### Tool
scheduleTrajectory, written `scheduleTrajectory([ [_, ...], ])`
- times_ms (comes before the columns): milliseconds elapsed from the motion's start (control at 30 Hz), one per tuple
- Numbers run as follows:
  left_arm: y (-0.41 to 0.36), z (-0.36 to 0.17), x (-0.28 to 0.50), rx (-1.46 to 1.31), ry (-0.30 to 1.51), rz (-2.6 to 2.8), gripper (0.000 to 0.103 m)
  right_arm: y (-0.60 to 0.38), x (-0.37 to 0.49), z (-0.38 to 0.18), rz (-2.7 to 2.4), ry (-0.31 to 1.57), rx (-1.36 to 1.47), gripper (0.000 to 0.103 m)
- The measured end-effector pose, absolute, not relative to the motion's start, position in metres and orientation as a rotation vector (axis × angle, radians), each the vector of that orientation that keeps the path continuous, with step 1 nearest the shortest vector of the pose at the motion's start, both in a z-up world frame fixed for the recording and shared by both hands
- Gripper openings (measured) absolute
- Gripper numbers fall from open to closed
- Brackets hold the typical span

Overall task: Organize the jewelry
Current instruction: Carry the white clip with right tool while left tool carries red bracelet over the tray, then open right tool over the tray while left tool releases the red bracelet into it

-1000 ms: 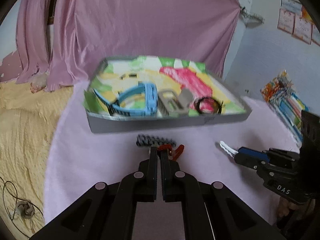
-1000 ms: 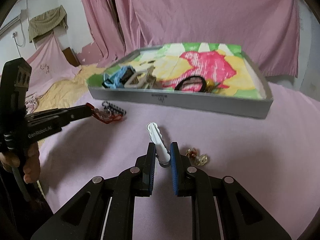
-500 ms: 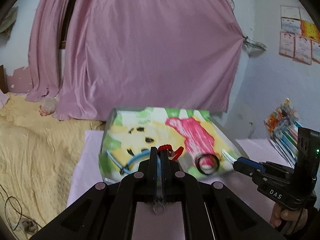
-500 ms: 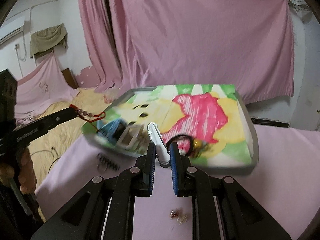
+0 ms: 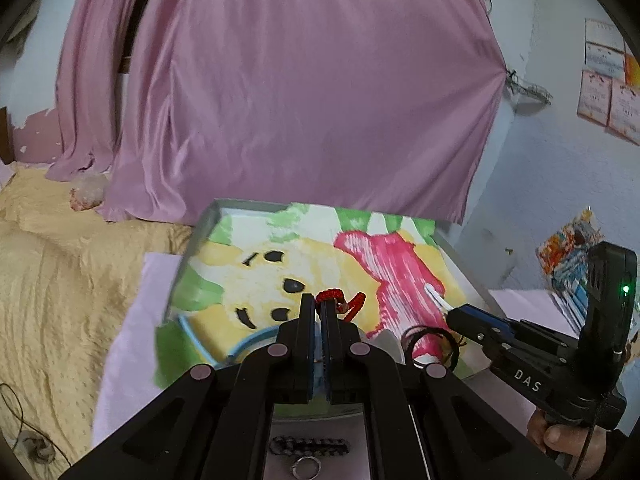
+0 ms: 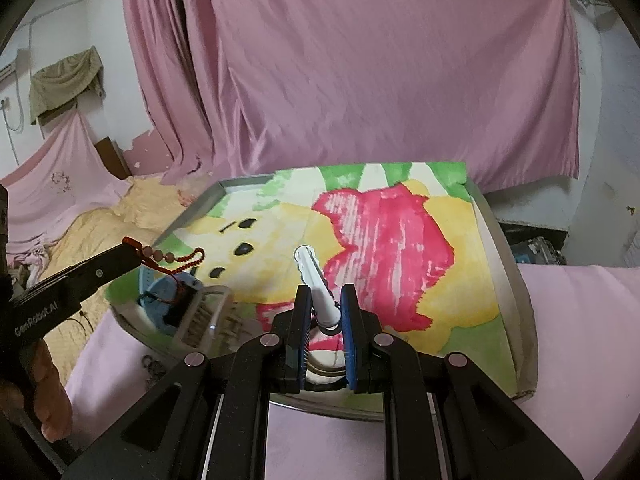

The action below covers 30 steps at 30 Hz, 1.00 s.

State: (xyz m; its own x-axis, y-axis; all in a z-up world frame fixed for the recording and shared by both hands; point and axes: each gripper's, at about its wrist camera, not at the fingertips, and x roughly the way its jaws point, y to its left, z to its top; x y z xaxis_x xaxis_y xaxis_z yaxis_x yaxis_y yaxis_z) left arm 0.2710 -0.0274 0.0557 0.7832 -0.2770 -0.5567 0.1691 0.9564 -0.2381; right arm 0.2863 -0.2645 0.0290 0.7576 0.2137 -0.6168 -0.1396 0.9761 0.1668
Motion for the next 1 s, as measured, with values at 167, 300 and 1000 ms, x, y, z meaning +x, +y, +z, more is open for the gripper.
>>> scheduleTrajectory([
  [167,-0.041,0.044,0.281,-0.152,0.687,-0.234,0.003,-0.268,0.296,0.015,0.170,0.738,0.116,0.013],
  [300,-0.044,0.035,0.287,-0.139,0.730,-0.226,0.003,-0.268,0.300,0.008,0.166,0.765,0.115,0.013],
  [1000,-0.046,0.042,0.270,-0.101,0.681,-0.246,0.007,-0.286,0.277,0.018,0.121,0.685,0.156,0.051],
])
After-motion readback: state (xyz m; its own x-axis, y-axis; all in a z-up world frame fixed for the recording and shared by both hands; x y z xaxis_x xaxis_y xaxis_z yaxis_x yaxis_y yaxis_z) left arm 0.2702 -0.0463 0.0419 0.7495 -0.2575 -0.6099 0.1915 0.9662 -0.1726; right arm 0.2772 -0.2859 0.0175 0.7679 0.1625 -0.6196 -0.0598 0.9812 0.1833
